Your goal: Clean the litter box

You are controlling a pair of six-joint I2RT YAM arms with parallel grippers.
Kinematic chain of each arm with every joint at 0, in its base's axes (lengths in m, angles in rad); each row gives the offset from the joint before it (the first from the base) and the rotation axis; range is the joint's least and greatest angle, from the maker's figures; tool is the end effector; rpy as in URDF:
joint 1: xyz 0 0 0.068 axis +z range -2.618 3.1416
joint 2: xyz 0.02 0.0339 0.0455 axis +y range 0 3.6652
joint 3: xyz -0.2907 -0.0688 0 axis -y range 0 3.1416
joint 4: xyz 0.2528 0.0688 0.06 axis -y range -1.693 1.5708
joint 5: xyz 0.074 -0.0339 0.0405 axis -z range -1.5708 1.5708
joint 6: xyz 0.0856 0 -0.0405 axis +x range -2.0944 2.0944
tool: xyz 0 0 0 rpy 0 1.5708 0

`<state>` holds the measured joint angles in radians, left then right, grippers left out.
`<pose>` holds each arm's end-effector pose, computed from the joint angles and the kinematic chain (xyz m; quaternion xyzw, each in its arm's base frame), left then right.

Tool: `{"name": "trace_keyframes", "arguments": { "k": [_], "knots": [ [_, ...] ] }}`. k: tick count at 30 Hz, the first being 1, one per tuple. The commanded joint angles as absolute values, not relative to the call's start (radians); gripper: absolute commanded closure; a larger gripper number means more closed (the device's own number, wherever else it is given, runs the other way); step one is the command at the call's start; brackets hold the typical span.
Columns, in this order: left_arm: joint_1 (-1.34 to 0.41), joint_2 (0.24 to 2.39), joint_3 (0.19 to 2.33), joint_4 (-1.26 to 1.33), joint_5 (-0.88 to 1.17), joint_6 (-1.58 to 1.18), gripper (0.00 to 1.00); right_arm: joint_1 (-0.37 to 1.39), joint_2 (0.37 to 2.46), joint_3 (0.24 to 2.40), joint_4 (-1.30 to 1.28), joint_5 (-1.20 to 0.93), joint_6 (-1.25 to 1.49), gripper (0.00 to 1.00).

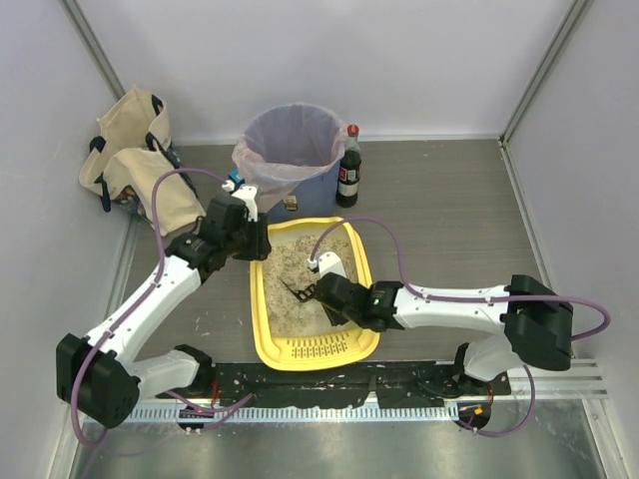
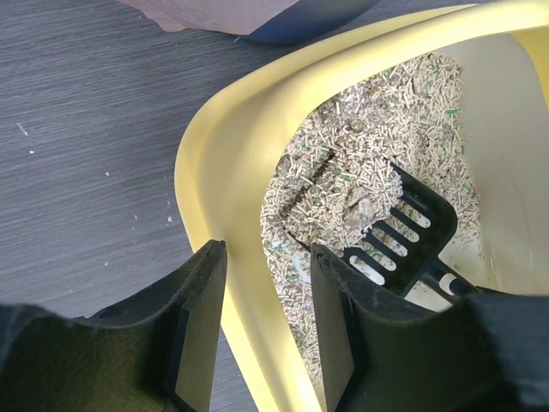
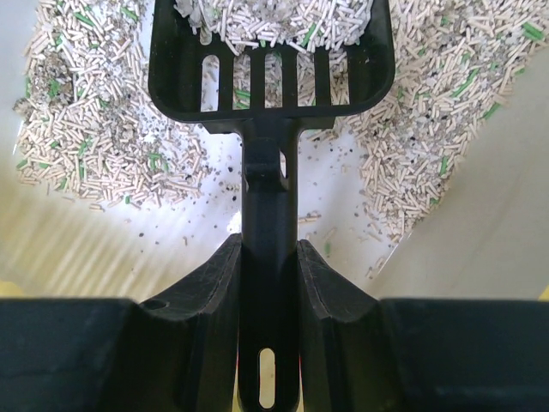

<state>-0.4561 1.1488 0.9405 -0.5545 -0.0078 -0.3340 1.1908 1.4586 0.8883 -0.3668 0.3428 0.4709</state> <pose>0.2481 -0.1210 0.2748 0.0546 0.9179 -0.1480 0.3642 0.1470 0.2904 0.1918 -0.2801 0.8950 0.1174 0.3267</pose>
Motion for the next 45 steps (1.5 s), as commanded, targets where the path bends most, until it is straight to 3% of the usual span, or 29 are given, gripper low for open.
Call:
{"name": "trace_keyframes", "arguments": {
  "k": [1, 12, 21, 28, 35, 39, 43, 45],
  "knots": [
    [-0.460, 1.108, 0.963, -0.526, -0.026, -0.330, 0.51, 1.216, 1.410, 0.819, -0.143, 0.466, 0.443, 0.99],
    [-0.459, 1.005, 0.919, -0.454, -0.048, -0.321, 0.19, 1.293, 1.289, 0.772, -0.084, 0.617, 0.428, 0.99],
    [-0.460, 0.923, 0.922, -0.362, -0.067, -0.296, 0.06, 1.330, 1.178, 0.581, 0.123, 0.639, 0.399, 0.98],
    [-0.459, 0.954, 1.061, -0.362, -0.107, -0.233, 0.04, 1.442, 1.158, 0.528, 0.218, 0.825, 0.301, 0.99],
    [-0.459, 0.943, 0.982, -0.367, -0.231, -0.172, 0.04, 1.485, 1.172, 0.555, 0.206, 0.945, 0.320, 0.99],
    [-0.459, 0.922, 0.954, -0.344, -0.244, -0.163, 0.03, 1.486, 1.088, 0.462, 0.336, 0.905, 0.288, 0.99],
    [-0.459, 0.925, 0.953, -0.344, -0.242, -0.160, 0.03, 1.488, 1.135, 0.549, 0.177, 0.931, 0.345, 0.99],
    [-0.460, 0.927, 0.953, -0.347, -0.239, -0.163, 0.02, 1.488, 1.092, 0.511, 0.286, 0.902, 0.333, 0.99]
  ]
}}
